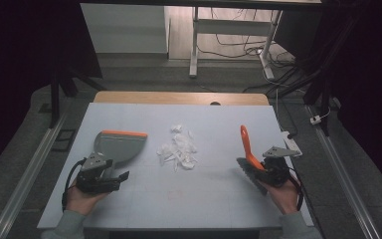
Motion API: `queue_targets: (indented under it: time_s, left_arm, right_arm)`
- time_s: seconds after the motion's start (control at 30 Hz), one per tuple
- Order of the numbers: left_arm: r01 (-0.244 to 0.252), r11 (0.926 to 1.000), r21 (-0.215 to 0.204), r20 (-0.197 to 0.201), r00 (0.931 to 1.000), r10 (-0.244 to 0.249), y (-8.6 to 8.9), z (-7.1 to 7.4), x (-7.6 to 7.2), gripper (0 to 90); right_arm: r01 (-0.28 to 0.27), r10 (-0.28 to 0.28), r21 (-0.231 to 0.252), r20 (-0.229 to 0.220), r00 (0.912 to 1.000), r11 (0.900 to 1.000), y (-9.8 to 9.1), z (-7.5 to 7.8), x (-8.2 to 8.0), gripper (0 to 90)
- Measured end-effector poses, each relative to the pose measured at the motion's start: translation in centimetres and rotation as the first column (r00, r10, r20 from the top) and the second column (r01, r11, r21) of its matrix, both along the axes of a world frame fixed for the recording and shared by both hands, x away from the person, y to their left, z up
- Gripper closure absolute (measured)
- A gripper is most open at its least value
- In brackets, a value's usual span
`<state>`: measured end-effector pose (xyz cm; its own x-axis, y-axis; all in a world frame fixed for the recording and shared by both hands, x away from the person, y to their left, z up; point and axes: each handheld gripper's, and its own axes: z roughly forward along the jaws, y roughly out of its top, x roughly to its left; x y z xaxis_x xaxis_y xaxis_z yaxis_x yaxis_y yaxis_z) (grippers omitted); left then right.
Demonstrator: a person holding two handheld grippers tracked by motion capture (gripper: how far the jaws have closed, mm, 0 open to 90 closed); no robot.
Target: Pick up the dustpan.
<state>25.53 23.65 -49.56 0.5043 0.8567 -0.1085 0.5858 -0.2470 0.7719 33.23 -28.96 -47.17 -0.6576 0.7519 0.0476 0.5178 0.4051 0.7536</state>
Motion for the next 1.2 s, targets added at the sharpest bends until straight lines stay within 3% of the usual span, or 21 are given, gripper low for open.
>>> queue_targets:
  time_s: [0.3,0.6,1.0,1.2]
  left_arm:
    - [-0.030,0.9996,-0.001,-0.008,0.9995,0.030,0.1,0.1,0.0,22.9]
    - [-0.015,0.9999,0.005,-0.029,0.9995,0.015,-0.2,0.4,0.1,21.9]
    - [-0.023,0.9989,0.040,-0.001,0.9997,0.023,-0.7,2.7,0.3,21.2]
    - [-0.025,0.9985,0.049,-0.010,0.9996,0.025,-0.7,3.6,0.4,21.1]
  right_arm:
    - [0.003,-0.003,-0.004,-0.001,1.0000,1.0000,0.0,0.0,0.0,71.0]
    - [0.004,-0.004,-0.011,-0.005,1.0000,0.9999,0.2,-0.1,0.0,71.0]
    - [0.005,-0.005,-0.013,-0.004,1.0000,0.9999,0.2,-0.1,-0.1,71.0]
    - [0.004,-0.004,-0.016,-0.002,1.0000,0.9999,0.3,-0.1,-0.1,71.0]
